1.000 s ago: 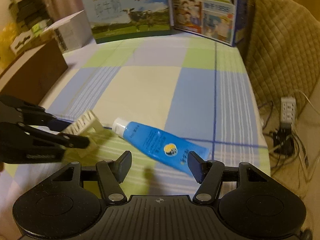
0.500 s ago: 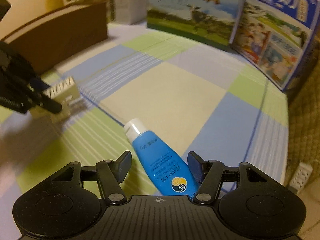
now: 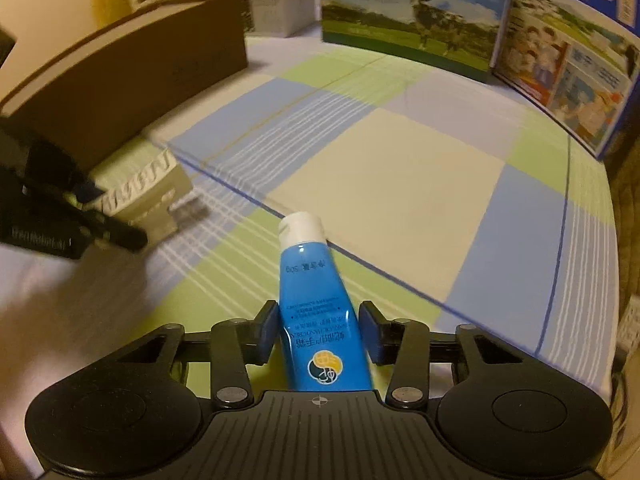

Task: Organize objects
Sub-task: 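Grasp white blister pack with left tool while right tool grasps blue tube, then carry blister pack and blue tube over to the brown box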

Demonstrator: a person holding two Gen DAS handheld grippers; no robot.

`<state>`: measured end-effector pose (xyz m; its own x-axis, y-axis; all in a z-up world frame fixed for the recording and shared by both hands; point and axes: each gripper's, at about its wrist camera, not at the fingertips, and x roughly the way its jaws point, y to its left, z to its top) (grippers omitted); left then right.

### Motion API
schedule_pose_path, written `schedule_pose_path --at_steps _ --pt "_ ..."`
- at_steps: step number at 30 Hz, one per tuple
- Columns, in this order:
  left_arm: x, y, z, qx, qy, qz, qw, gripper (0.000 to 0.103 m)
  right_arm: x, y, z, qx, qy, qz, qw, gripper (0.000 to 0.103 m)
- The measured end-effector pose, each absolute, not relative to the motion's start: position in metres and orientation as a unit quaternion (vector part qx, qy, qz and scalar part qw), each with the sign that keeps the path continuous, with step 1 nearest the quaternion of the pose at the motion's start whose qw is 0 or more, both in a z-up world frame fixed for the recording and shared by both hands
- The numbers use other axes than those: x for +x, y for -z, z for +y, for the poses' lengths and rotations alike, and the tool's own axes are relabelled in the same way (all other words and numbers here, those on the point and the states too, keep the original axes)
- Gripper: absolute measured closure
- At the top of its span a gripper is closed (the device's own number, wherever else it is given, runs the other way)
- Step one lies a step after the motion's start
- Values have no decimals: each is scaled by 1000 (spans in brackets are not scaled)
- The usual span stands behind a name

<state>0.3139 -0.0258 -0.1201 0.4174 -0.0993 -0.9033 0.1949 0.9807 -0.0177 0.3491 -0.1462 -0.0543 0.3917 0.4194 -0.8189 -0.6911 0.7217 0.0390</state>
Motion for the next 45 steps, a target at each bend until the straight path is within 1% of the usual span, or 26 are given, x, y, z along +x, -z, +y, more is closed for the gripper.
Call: schedule_pose_path --at_steps 10,29,38,42,44,45 --pt "292 119 -14 36 67 536 841 79 309 50 -115 -152 -315 452 821 63" --pt "208 119 15 9 43 553 832 80 215 48 -86 -171 -376 464 783 63" --pt "193 117 23 0 36 546 837 79 213 51 -74 -178 -376 458 786 61" --pt "194 116 21 2 33 540 841 79 210 53 -69 -199 -374 445 789 60" --pt "194 116 19 3 35 537 843 79 210 53 -68 -196 -372 444 791 61" --pt "194 116 19 3 35 536 844 79 209 54 -68 -196 -371 444 792 64"
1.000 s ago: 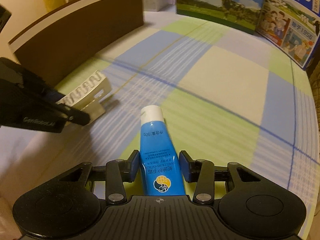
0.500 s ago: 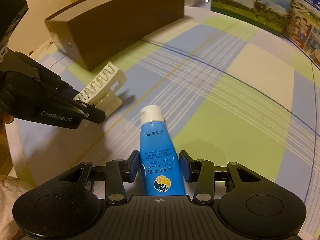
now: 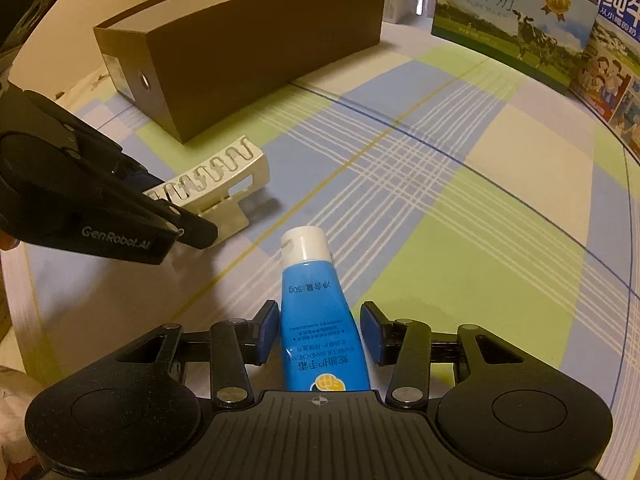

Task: Organize objects
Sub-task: 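Carry blister pack and blue tube over to the brown box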

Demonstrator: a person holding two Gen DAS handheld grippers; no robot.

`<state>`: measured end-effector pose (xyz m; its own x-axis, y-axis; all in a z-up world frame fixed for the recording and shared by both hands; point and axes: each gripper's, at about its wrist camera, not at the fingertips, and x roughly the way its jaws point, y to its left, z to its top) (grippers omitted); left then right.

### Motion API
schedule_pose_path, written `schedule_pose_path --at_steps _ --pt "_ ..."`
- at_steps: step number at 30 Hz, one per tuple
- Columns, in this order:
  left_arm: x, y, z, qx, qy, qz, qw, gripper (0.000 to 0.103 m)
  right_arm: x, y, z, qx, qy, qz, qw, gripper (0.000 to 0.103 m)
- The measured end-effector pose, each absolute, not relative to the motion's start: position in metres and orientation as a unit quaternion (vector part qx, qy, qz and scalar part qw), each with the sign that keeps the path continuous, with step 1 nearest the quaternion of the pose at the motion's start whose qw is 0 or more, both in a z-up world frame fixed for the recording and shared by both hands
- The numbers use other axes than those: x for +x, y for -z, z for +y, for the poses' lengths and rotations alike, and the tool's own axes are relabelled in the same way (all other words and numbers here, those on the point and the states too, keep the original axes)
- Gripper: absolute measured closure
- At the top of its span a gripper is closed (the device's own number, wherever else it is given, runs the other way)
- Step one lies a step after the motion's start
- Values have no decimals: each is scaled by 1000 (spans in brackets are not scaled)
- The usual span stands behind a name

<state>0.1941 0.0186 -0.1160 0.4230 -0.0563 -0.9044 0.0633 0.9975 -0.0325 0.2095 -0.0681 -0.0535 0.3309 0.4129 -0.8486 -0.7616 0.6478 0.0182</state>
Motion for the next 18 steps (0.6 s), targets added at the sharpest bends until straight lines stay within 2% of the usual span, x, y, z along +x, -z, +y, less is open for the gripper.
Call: schedule_pose_path --at_steps 18 --pt "174 102 26 -4 33 515 857 80 197 43 -69 -162 -365 457 795 67"
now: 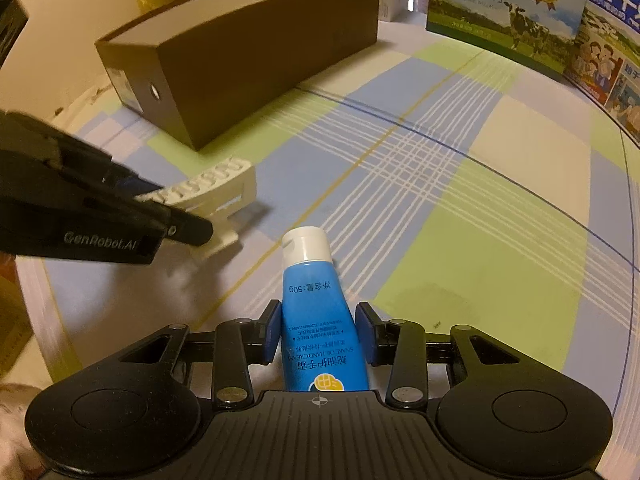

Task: Organize objects
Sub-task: 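Carry blister pack and blue tube over to the brown box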

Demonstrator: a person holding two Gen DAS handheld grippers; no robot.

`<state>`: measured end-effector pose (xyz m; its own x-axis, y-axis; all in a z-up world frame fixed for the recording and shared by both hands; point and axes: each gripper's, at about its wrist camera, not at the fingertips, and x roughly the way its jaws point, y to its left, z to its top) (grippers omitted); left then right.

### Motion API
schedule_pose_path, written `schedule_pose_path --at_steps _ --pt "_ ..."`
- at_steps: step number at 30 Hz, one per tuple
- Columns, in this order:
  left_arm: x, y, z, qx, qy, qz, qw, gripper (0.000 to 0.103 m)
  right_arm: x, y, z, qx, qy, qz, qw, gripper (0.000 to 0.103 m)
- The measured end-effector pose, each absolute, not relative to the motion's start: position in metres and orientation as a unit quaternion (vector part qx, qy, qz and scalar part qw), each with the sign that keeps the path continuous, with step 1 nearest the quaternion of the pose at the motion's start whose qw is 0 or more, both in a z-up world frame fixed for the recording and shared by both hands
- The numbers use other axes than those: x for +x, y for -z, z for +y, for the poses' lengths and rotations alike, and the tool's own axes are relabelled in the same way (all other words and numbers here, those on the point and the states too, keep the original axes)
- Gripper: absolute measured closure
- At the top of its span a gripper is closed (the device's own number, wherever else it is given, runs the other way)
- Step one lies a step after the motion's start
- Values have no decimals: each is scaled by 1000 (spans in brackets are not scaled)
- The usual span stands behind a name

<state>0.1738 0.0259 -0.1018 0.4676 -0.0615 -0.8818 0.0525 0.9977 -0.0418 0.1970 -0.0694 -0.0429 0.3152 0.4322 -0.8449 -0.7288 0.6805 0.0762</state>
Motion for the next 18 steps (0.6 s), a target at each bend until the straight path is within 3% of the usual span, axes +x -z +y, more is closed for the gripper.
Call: schedule_pose_path --at_steps 18 --pt "157 72 52 -22 26 492 870 80 212 7 -71 -72 -355 468 806 67"
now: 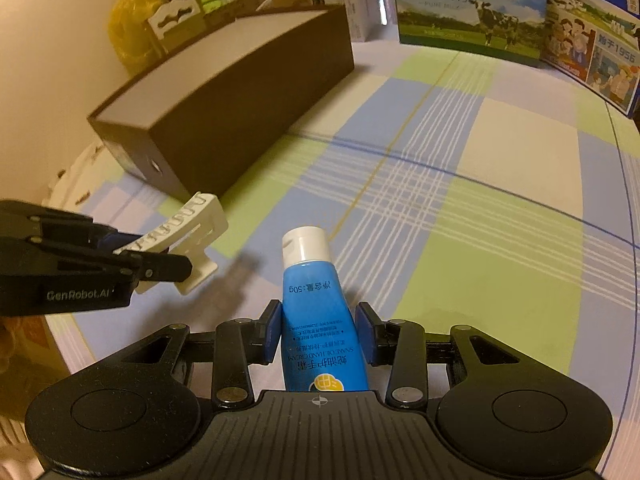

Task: Organize objects
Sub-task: 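Carry blister pack and blue tube over to the brown box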

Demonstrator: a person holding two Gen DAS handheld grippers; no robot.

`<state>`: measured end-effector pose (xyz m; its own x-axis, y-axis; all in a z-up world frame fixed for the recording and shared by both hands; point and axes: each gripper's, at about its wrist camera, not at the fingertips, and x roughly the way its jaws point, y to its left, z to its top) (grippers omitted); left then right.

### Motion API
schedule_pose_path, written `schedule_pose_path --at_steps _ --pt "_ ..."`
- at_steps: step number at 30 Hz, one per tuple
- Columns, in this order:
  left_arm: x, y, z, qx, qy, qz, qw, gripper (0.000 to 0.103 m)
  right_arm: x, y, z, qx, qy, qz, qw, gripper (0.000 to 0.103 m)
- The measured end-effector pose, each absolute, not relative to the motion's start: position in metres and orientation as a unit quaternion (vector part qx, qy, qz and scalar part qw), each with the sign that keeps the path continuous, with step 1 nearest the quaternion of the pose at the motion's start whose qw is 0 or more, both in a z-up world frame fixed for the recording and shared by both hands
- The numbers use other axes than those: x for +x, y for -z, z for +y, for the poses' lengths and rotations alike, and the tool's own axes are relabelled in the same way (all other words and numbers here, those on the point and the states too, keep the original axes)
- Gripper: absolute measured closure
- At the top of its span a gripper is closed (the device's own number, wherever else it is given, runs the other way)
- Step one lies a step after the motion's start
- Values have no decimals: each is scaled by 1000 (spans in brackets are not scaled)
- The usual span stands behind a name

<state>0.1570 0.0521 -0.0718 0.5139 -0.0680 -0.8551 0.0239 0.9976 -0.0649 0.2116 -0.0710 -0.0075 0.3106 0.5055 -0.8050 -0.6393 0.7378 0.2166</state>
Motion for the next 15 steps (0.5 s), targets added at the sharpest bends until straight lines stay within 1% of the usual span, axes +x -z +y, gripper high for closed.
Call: schedule_pose_path --at_steps 15 --pt "144 6 84 -36 33 430 901 80 214 -46 -34 -7 -379 443 812 67"
